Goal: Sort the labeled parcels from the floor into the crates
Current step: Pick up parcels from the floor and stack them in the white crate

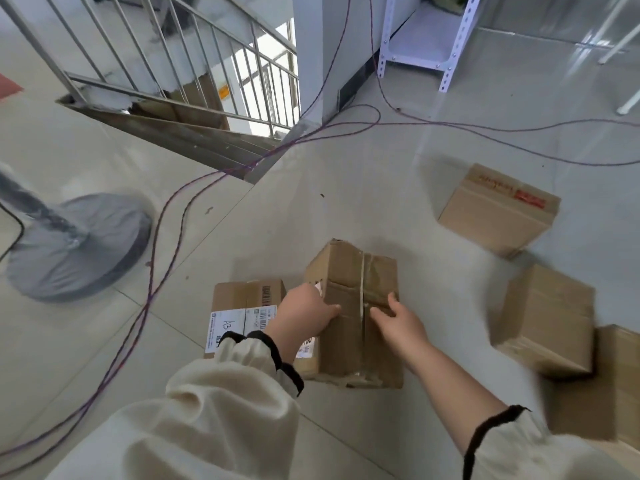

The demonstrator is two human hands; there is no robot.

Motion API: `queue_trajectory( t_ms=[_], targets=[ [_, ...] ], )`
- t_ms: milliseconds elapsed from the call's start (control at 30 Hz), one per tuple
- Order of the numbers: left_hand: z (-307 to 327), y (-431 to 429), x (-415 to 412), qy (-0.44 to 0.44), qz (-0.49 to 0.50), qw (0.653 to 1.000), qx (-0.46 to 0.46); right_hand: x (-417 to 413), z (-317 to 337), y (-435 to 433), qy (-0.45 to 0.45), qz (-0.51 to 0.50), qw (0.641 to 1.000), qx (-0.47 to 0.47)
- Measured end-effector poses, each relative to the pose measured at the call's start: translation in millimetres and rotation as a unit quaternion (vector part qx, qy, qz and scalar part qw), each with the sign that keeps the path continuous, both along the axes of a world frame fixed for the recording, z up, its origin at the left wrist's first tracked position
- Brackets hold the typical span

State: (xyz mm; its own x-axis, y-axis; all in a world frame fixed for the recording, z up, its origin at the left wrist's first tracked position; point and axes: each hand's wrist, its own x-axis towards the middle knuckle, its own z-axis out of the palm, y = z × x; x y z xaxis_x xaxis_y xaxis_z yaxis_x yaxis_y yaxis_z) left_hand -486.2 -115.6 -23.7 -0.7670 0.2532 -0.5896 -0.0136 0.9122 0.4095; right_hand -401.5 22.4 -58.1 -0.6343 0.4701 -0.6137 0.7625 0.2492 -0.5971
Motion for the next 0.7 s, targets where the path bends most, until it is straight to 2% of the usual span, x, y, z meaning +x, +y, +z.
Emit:
queue_trajectory(
  t_ms=[100, 200, 267, 333, 433, 567, 700],
  targets=[
    [4, 15, 9, -0.047, -0.032, 0.994, 0.088, -1, -16, 16, -0.025, -0.094, 0.994, -0.043],
    [-6, 22, 18, -0.034, -0.098, 0.992, 0.074, 4, -18, 22, -0.047, -0.155, 0.979, -0.121],
    [-16, 18, 16, 0.001, -0.070, 0.996, 0.057, 7, -14, 23, -0.055, -0.152, 0.976, -0.148],
    [-26, 10, 13, 0.017, -0.033, 0.999, 0.023, 11, -18, 30, -0.047, -0.153, 0.978, -0.133],
    [-35, 1, 14, -0.042, 0.014, 0.999, -0.010, 13, -28, 37, -0.034, -0.142, 0.983, -0.111],
    [-31, 1, 20, -0.149, -0.028, 0.988, -0.021, 18, -39, 37, -0.050, -0.128, 0.982, -0.132],
    [-28, -3, 19, -0.169, -0.037, 0.985, -0.015, 20, -42, 39, -0.039, -0.102, 0.988, -0.112]
  ],
)
